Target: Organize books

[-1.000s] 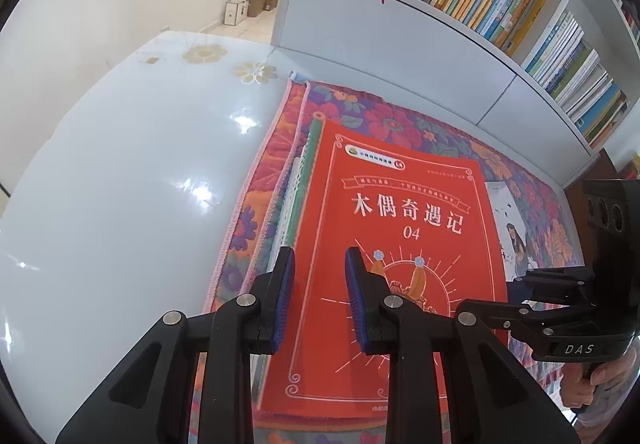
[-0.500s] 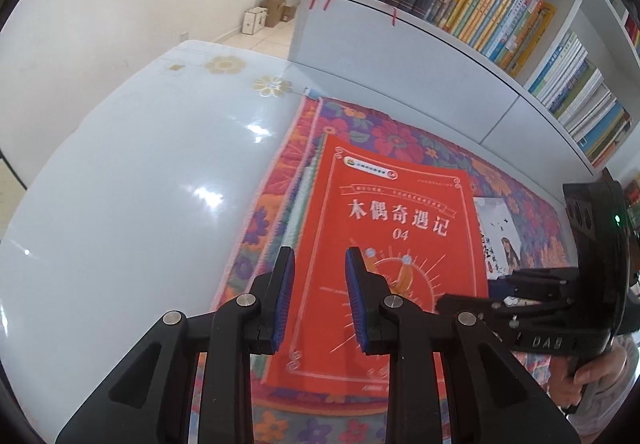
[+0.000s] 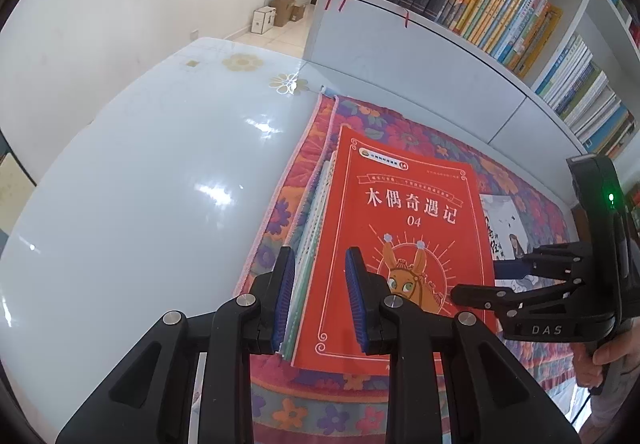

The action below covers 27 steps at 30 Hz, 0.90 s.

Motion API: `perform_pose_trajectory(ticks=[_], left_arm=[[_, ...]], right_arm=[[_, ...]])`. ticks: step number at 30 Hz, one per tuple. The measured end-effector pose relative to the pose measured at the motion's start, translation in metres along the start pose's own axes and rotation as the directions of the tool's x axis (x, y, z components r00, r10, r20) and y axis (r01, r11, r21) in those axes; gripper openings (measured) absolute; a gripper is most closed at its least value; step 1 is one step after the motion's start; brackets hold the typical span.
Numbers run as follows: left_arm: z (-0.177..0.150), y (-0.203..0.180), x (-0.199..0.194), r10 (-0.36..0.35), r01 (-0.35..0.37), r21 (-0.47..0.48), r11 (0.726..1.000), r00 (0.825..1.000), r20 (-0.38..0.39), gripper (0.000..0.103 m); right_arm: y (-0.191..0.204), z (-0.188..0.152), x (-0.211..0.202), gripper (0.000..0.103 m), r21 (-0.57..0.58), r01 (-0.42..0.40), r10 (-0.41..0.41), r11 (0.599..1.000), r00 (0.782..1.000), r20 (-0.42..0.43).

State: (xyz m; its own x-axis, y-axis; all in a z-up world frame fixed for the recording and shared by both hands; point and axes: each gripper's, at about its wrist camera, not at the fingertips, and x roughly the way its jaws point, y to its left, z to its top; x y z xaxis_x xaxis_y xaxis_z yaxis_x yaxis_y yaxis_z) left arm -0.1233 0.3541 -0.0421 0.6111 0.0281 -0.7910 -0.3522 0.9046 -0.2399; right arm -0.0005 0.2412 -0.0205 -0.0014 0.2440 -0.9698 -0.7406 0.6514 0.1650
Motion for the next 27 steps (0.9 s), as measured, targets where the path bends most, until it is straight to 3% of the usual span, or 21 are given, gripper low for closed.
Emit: perform_pose_trajectory(ticks=[6,9,13,20,27], left_arm=[[-0.001,-0.006,0.002,-0.001,0.001,0.015,1.0,1.0,-0.009,0.024],[-0.002,-0.012,0.002,0.003,-0.002,0.026,1.0,1.0,-0.012,0.024],[-0.004,-0.03,0.002,-0.014,0.014,0.057,0.998,1.0,-0.013,0.024],[0.0,-0.098,0.013,-0.061,0.064,0.14,0.988,0.998,-0.026,0.024],[-0.007,-0.174,0.056,-0.096,0.113,0.165,0.98,0.99,-0.106,0.024]], right_arm=[[-0.004,-0.005,0.001,0.044,0.012,0.029,-0.028,1.0,0.999,-0.038],[-0.007,-0.008,-0.006,0.044,0.033,-0.013,0.015,0.999,0.999,-0.036],[-0.02,-0.018,-0.024,0.044,0.008,0.055,-0.055,0.998,0.998,0.008],[-0.115,-0.055,-0.042,0.044,0.198,0.028,-0.036,0.98,0.999,0.04],[-0.205,-0.093,-0.054,0.044,0.345,0.016,-0.051,0.939,0.994,0.094]])
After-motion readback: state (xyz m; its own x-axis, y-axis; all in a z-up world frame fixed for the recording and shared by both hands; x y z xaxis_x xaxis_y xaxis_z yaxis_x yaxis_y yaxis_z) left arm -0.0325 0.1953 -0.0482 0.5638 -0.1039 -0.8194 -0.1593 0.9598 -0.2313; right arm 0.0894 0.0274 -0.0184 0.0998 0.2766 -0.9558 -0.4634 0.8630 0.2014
